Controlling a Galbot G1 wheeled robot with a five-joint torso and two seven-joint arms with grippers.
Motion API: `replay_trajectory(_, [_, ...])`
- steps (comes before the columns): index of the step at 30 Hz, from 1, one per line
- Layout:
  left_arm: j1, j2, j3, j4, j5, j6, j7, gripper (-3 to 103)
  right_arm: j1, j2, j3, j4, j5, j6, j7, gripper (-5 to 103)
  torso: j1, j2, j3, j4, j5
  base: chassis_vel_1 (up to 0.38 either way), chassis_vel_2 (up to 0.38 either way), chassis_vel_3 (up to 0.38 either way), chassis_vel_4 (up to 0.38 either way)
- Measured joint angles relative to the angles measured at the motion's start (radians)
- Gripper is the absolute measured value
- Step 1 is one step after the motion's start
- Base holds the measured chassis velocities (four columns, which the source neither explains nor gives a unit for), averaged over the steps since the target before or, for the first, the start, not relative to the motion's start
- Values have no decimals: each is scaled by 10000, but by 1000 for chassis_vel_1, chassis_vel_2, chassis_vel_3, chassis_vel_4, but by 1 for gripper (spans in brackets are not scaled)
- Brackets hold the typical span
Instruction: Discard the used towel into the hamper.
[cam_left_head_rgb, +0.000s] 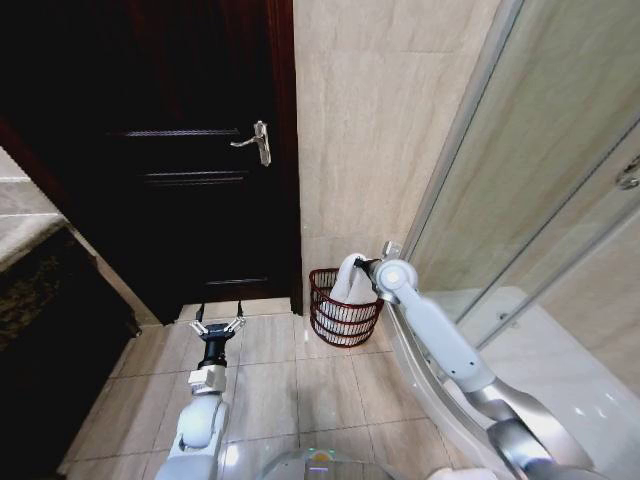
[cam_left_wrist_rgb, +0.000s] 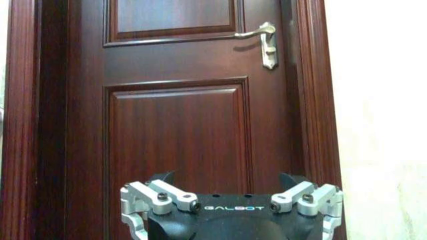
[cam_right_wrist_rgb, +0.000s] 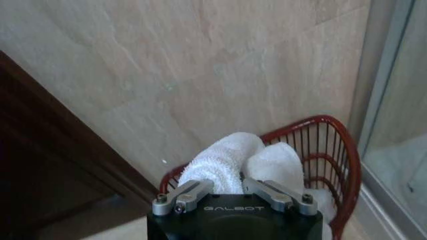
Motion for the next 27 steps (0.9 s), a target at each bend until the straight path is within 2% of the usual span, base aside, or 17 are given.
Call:
replay_trajectory(6, [-58, -29, -52, 166, -51, -19, -10, 100, 441, -39, -101, -185, 909, -534, 398, 2, 0, 0, 0, 2, -1, 0, 0, 0, 0])
replay_trajectory(10, [1, -14, -120, 256, -86, -76, -13, 100, 731, 61, -23, -708, 989, -831, 157, 2, 0, 0, 1, 3, -1, 0, 0, 0, 0])
replay_trajectory(14, [4, 37, -155, 304, -189, -86, -14, 100, 915, 186, 36, -1154, 1018, -1107, -269, 2, 0, 0, 0, 2, -1, 0, 0, 0, 0])
replay_trajectory(16, [-74, 50, -158, 392, -199, -86, -14, 100, 1039, 265, -22, -1483, 794, -1132, -829, 2, 0, 0, 0, 2, -1, 0, 0, 0, 0])
replay_trajectory(17, [-74, 50, -158, 392, -199, -86, -14, 100, 1039, 265, -22, -1483, 794, -1132, -829, 2, 0, 0, 0, 2, -1, 0, 0, 0, 0])
replay_trajectory(21, [-173, -12, -143, 431, -199, -63, -14, 100, 1435, 468, -140, -2317, 215, -1132, -1670, 2, 1, 0, 0, 2, -1, 0, 0, 0, 0])
replay_trajectory(27, [-197, -71, -136, 511, -192, -59, -13, 100, 1813, 844, -229, -3197, -273, -1123, -2182, 2, 0, 0, 0, 1, -2, 0, 0, 0, 0])
